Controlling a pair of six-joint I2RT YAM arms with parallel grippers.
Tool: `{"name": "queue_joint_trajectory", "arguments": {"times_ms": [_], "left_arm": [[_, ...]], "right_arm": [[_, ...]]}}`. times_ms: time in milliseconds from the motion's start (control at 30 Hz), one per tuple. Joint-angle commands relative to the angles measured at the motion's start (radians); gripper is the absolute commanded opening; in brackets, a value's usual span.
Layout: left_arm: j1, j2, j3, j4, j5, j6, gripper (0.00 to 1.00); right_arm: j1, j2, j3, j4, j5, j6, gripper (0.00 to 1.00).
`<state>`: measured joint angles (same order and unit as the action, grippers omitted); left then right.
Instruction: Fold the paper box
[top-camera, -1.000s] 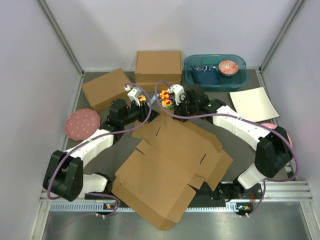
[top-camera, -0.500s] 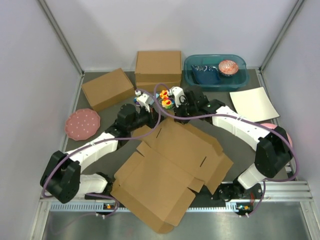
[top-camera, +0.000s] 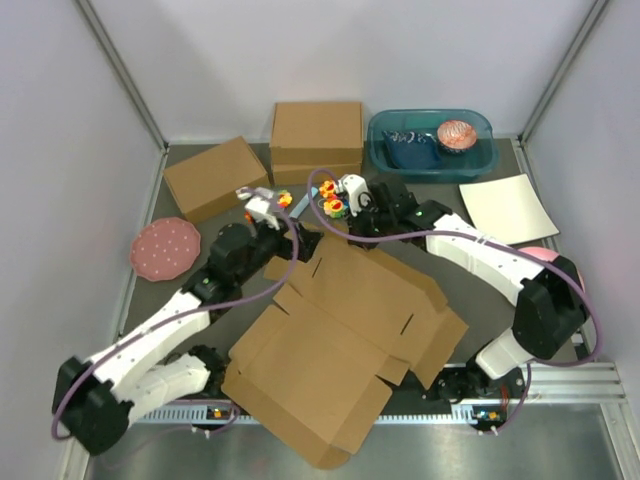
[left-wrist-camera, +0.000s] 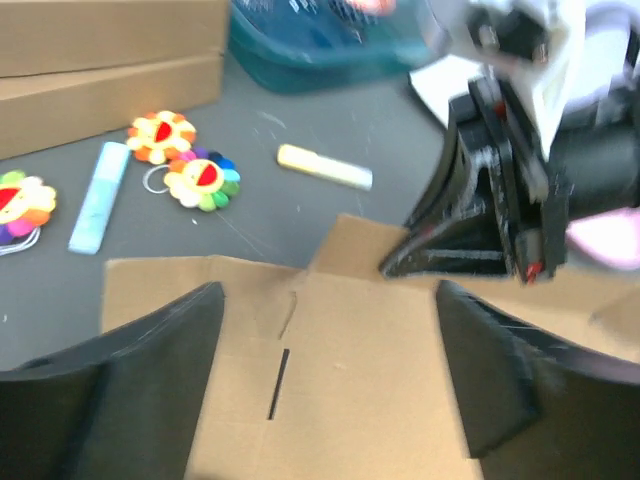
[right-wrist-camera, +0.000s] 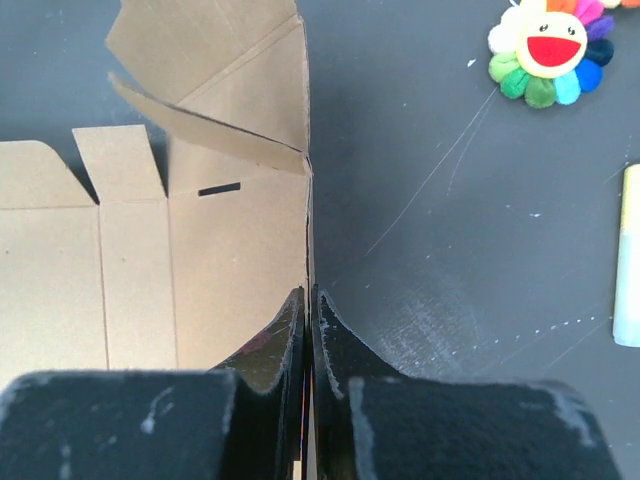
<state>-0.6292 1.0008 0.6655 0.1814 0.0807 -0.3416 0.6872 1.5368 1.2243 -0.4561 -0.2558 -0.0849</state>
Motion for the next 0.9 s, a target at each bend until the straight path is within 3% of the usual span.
{"name": "queue_joint_trajectory", "arguments": {"times_ms": [0,200,267,667,867], "left_arm": [[0.013,-0.160,-0.021,-0.111,-0.257,-0.028,0.99],[0.013,-0.117,-0.003,-0.446,-0.294,-0.149,0.91],[0.013,-0.090,-0.015,-0.485,-0.266,-0.189,0.90],[0.013,0.133,-0.046,-0.510,-0.144,-0.183,0.93],[0.013,0.203,-0.059,-0.484,-0.042,-0.183,0.82]], "right_arm": [[0.015,-0.064,0.004,0.043,0.003,-0.006,0.00],[0.017,-0.073,-0.003,0.042,0.000,-0.003,0.00],[0.017,-0.072,-0.005,0.040,0.000,-0.003,0.00],[0.017,-0.053,0.000,0.042,-0.003,0.004,0.00],[0.018,-0.052,-0.002,0.040,0.000,0.002,0.00]]}}
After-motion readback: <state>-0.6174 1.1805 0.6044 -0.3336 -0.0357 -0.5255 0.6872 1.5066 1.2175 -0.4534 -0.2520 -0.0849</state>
